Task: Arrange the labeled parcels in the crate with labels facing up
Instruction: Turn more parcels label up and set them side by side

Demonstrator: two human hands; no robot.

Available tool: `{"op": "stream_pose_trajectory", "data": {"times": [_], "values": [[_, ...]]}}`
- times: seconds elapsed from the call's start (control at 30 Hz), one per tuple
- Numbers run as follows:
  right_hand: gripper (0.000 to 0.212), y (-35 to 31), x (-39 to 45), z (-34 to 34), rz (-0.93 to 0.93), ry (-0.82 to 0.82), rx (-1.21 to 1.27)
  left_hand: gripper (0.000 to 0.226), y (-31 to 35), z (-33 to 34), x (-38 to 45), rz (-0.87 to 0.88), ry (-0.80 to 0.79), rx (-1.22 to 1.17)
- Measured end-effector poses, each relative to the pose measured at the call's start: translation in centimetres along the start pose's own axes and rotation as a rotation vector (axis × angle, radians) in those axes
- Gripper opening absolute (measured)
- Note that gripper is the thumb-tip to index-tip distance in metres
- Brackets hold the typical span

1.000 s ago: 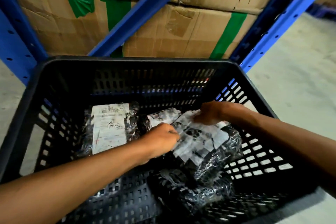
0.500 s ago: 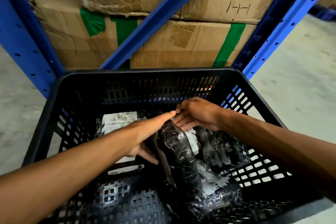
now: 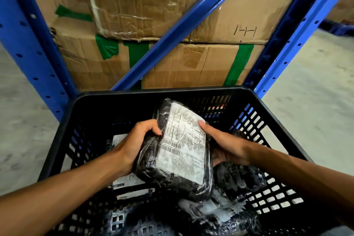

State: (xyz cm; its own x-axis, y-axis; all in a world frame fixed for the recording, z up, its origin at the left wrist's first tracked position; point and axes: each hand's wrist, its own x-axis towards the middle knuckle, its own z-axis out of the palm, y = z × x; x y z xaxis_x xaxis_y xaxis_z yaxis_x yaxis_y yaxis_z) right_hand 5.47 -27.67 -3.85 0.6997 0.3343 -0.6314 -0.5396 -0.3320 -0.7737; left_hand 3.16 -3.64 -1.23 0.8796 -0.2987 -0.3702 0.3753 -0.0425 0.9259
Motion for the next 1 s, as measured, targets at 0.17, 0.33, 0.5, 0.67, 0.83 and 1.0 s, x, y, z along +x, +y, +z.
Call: {"op": "stream_pose_trajectory", "data": {"times": [0.17,0.33,0.5,0.67,0.83,1.0], "values": [[0.064,0.0,0.3,1.8,-0.091,0.179,-0.145,0.03,-1.7,-0.8,0.2,-0.168,0.111,0.032],[0.064,-0.4,1.1,2.6,-0.098,0.175,-0.254,0.067,-2.4,-1.4,-1.2,-0.17,0.25,0.157],[0.075,-5.0,0.3,1.5,-0.393,0.248,-0.512,0.048,1.9,-3.4,-0.9,0.055,0.127,0.483],[0.055,-6.9,-1.2,2.6,-0.355,-0.119,-0.862,0.066,3.2,-2.2,-0.9,0.077,-0.136,0.801],[0.05,-5.5,-2.5,0.5,-0.347,-0.005,-0.613,0.074,1.6,-2.1,0.0,-0.029,0.064,0.752],[0.076,-2.7,-2.7,-1.9,-0.129,0.202,-0.135,0.09,-0.6,-0.6,-0.6,-0.35,0.28,0.423]]}}
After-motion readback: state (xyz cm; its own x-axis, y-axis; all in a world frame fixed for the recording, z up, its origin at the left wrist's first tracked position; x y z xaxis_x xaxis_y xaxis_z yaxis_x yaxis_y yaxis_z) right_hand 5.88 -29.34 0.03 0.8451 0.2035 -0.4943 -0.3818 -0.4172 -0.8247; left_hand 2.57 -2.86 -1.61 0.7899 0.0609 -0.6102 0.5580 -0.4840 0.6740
